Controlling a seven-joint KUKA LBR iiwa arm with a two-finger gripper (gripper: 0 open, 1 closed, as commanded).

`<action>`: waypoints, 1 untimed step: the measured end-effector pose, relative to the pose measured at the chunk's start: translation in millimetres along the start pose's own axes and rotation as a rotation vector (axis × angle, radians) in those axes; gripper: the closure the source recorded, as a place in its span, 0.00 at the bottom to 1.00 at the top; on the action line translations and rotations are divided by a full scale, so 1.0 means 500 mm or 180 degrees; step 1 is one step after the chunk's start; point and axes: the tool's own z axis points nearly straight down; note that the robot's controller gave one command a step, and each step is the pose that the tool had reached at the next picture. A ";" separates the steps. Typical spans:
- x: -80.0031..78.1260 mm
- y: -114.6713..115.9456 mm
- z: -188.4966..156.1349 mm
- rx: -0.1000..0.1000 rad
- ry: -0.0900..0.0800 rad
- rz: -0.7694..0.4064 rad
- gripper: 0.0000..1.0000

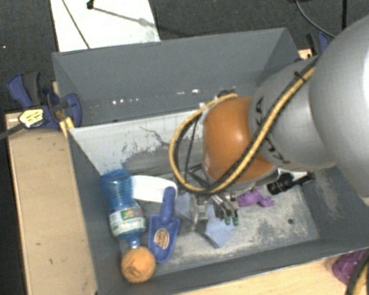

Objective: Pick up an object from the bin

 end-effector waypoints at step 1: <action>-0.002 0.000 -0.020 -0.0003 -0.0009 0.0001 1.00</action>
Offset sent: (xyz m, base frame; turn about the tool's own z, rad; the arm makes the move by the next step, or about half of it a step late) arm 0.0000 -0.0001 0.0270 0.0000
